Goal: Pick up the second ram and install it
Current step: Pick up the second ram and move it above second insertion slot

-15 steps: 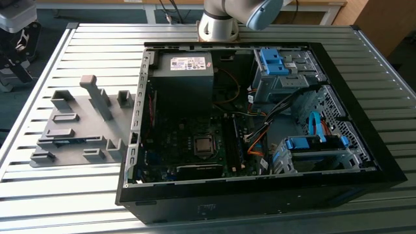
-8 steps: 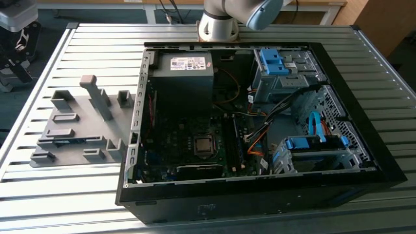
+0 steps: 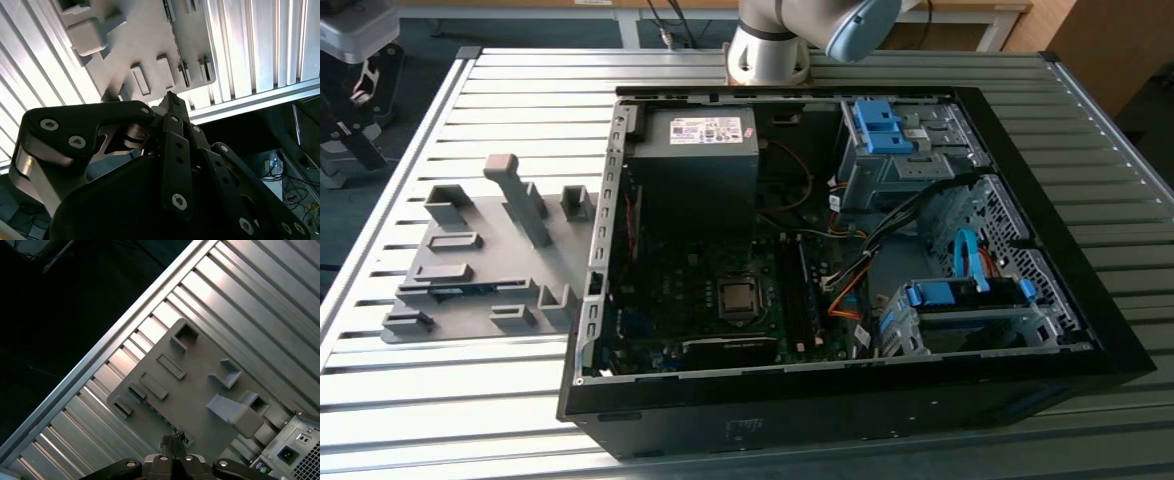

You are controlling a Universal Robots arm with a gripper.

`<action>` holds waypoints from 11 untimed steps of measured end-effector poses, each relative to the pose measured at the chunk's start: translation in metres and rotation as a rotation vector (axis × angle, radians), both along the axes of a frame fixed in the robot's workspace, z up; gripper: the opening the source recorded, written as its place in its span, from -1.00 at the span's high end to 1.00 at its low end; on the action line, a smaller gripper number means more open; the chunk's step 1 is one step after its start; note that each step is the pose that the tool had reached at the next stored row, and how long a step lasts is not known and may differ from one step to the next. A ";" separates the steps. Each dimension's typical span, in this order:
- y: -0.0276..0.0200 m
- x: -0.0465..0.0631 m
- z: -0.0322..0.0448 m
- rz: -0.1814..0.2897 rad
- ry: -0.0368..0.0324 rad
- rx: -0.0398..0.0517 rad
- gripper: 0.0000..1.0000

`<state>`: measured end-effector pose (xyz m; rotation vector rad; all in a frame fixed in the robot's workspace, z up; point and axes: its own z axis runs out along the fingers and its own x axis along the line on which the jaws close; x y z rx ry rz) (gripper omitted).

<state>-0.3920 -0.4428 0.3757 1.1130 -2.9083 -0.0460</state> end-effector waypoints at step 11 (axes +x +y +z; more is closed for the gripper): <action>-0.0001 0.000 -0.0001 0.053 -0.0019 -0.0002 0.79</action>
